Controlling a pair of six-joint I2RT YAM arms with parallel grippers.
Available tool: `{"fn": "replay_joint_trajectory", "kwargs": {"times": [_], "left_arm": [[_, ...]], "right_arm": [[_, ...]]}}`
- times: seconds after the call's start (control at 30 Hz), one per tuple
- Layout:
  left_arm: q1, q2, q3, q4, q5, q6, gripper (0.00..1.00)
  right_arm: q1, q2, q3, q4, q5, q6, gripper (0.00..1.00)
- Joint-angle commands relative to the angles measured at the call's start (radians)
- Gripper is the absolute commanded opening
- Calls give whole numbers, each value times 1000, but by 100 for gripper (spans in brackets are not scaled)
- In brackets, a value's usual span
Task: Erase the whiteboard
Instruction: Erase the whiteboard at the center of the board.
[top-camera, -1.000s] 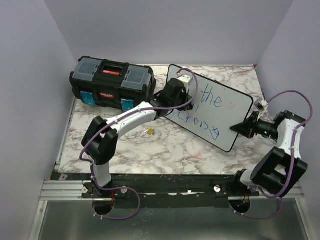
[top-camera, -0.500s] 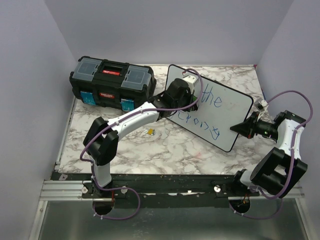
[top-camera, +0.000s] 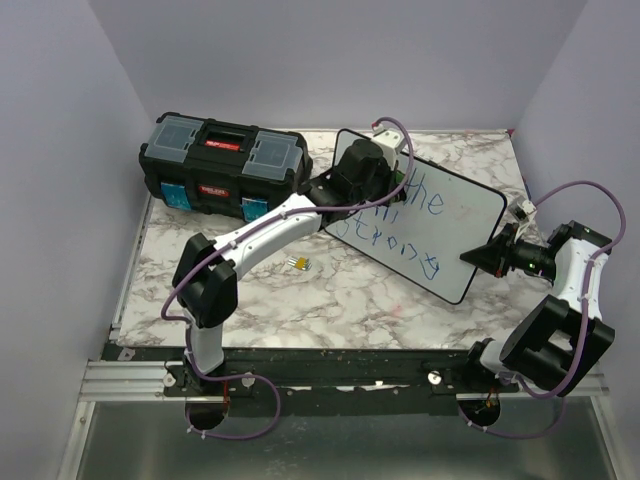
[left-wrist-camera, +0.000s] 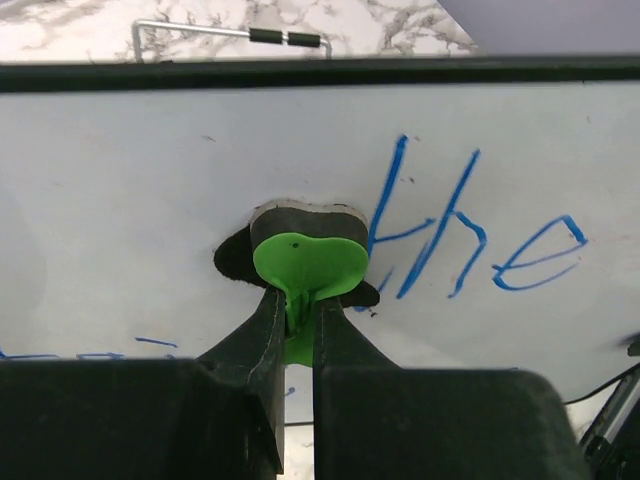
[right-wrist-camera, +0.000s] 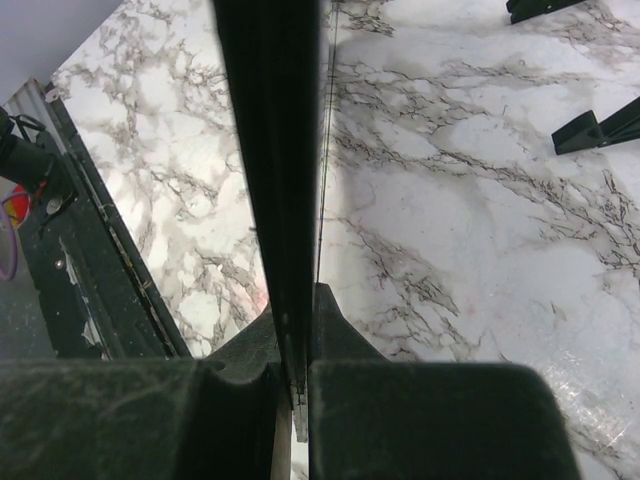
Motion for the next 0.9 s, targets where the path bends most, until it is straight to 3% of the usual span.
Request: {"fn": "replay_joint_trajectory", "kwargs": {"times": [0.0, 0.17, 0.33, 0.53, 0.87], "left_arm": [[-54, 19, -63, 11, 13, -16, 0], [-67, 22, -73, -29, -74, -22, 0], [-64, 52, 65, -105, -175, 38, 0], [-56, 95, 211, -156, -169, 66, 0], [-62, 60, 45, -94, -44, 27, 0]], "right_arm": [[12, -25, -3, -13, -41, -45, 1], [10, -27, -3, -13, -43, -44, 1], [10, -29, -3, -13, -44, -42, 1], [10, -32, -4, -13, -43, -43, 1], [12, -31, -4, -13, -43, -44, 1]]}}
